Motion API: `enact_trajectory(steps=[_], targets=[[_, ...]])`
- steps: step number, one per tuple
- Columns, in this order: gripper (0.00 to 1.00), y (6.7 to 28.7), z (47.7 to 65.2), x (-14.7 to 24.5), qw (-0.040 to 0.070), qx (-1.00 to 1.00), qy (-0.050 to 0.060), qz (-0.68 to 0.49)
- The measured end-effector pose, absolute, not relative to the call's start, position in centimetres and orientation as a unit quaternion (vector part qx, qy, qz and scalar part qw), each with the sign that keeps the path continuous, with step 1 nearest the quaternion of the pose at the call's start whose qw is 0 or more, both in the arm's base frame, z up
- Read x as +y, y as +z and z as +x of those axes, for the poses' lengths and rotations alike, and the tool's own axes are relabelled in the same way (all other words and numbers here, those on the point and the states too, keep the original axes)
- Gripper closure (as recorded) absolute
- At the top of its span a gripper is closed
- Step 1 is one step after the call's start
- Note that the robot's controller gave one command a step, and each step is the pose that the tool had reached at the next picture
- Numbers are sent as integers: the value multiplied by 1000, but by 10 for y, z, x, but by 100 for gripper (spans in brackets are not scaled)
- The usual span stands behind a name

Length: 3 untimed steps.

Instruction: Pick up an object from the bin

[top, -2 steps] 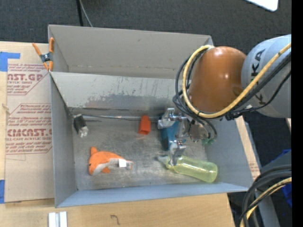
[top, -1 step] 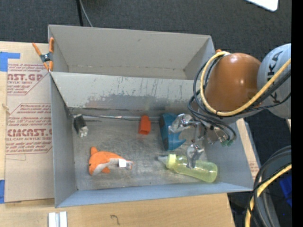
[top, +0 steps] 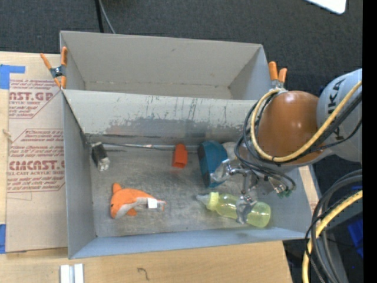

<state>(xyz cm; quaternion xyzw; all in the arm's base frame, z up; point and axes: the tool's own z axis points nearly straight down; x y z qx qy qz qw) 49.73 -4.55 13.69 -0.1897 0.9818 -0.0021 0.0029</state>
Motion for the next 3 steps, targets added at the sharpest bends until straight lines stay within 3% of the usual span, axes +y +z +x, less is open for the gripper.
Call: enact_trajectory(steps=[1, 2, 3], targets=[[100, 74, 493, -36, 3, 984, 1, -180], [100, 74, 493, -36, 3, 984, 1, -180], [100, 197, 492, -16, 1, 983, 0, -186]])
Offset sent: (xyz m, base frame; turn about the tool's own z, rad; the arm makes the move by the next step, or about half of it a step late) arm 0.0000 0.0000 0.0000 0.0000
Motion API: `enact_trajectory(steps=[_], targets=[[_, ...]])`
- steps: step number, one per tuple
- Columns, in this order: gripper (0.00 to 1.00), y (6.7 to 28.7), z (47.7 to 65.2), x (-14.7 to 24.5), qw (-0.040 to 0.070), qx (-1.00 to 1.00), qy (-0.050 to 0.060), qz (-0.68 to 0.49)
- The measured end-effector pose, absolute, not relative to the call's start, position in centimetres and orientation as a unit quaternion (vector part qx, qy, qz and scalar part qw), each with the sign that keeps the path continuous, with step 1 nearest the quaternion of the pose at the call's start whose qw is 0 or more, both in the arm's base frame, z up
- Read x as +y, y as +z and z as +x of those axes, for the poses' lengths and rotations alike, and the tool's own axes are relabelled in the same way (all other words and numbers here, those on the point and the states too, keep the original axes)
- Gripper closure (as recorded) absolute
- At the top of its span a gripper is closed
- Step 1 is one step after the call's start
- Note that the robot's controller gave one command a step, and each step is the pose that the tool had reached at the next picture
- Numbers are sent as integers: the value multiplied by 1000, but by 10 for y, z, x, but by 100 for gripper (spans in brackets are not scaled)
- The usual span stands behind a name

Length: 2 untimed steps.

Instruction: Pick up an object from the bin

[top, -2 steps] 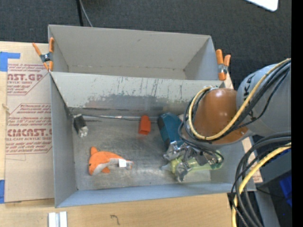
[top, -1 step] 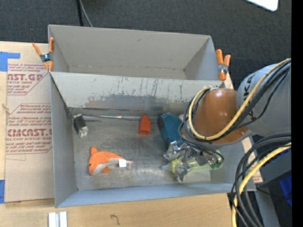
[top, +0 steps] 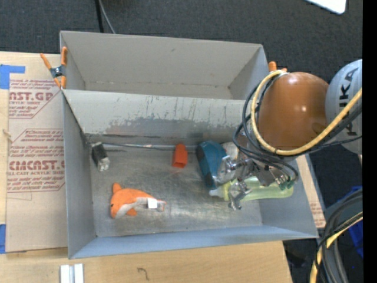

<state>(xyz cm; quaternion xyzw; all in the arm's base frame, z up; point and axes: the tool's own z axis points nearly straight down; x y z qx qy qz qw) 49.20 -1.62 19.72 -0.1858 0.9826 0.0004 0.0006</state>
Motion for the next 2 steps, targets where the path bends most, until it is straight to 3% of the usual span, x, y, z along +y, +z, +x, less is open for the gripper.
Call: enact_trajectory(steps=[1, 2], targets=[[100, 197, 492, -16, 1, 983, 0, -186], [100, 218, 495, -22, -3, 968, 2, -253]])
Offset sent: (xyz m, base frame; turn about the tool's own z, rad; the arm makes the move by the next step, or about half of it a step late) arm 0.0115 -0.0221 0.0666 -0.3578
